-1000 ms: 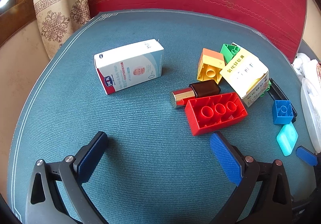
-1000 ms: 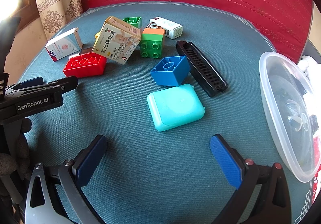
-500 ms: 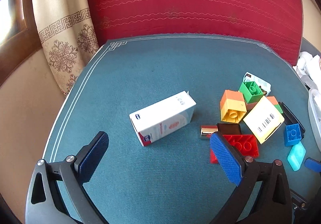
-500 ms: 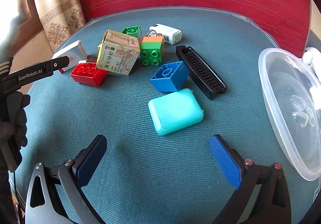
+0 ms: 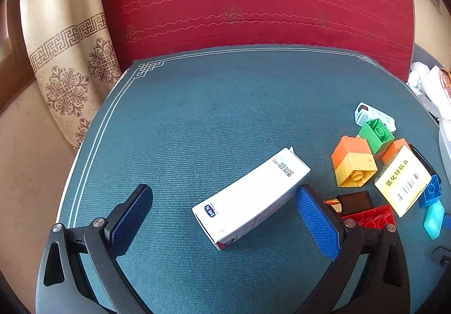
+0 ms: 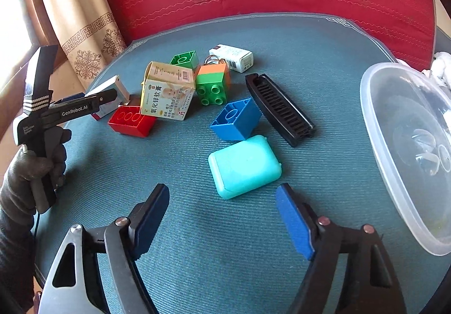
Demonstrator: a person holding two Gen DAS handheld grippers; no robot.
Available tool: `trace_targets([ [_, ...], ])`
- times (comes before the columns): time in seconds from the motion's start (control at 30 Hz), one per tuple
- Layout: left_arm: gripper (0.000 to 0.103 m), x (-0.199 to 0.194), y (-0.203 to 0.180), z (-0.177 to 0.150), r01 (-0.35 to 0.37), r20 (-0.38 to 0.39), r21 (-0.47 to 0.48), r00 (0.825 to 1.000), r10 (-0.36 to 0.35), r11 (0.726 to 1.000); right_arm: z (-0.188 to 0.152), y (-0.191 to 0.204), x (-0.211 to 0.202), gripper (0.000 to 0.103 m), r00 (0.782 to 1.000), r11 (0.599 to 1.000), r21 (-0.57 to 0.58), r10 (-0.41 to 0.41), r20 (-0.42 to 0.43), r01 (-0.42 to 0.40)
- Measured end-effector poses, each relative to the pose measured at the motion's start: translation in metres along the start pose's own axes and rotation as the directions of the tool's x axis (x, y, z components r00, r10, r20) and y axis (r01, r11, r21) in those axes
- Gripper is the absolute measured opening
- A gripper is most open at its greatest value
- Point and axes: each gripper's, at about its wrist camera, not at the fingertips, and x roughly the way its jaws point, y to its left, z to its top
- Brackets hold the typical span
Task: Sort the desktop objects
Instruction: 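Grasp the white medicine box with the left gripper while the right gripper grasps the teal soap box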
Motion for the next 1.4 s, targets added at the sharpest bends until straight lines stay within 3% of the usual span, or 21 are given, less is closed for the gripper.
trace_targets([
  [0.2,0.102,0.002,0.002,-0.001,0.045,-0.003,-0.015,0.999,-0.045,0.999,0.011,-0.008,0.005,0.078,0.999,0.999,0.015,-0.033,0.003,0.033],
  [0.37,0.076,0.008,-0.005,-0.002,0.12,-0.039,-0.012,0.992,-0.12,0.993,0.018,-0.008,0.013,0.077,0.998,0.998,0.002,-0.055,0.0,0.055],
  [0.47,0.069,0.008,-0.011,-0.003,0.107,-0.046,0.005,0.993,-0.107,0.994,0.02,-0.006,0.016,0.077,0.998,0.998,-0.012,-0.063,0.002,0.063],
  [0.63,0.043,0.004,-0.013,-0.007,0.105,-0.042,-0.003,0.994,-0.105,0.994,0.022,-0.006,0.019,0.077,0.998,0.997,-0.026,-0.07,0.008,0.07],
  [0.73,0.035,-0.001,-0.012,-0.013,0.117,-0.038,-0.03,0.992,-0.118,0.993,0.022,-0.003,0.02,0.077,0.997,0.996,-0.039,-0.078,0.013,0.078],
  [0.83,0.032,-0.005,-0.012,-0.017,0.123,-0.036,-0.046,0.992,-0.125,0.991,0.02,0.0,0.021,0.077,0.995,0.993,-0.067,-0.1,0.019,0.101],
  [0.97,0.031,-0.008,-0.012,-0.018,0.107,-0.037,-0.047,0.993,-0.109,0.993,0.018,0.005,0.022,0.062,0.989,0.984,-0.097,-0.148,0.028,0.15],
  [1.4,0.039,-0.002,-0.012,-0.006,0.077,-0.069,-0.051,0.994,-0.081,0.996,0.001,-0.002,0.002,0.061,0.996,0.994,-0.076,-0.083,0.02,0.084],
])
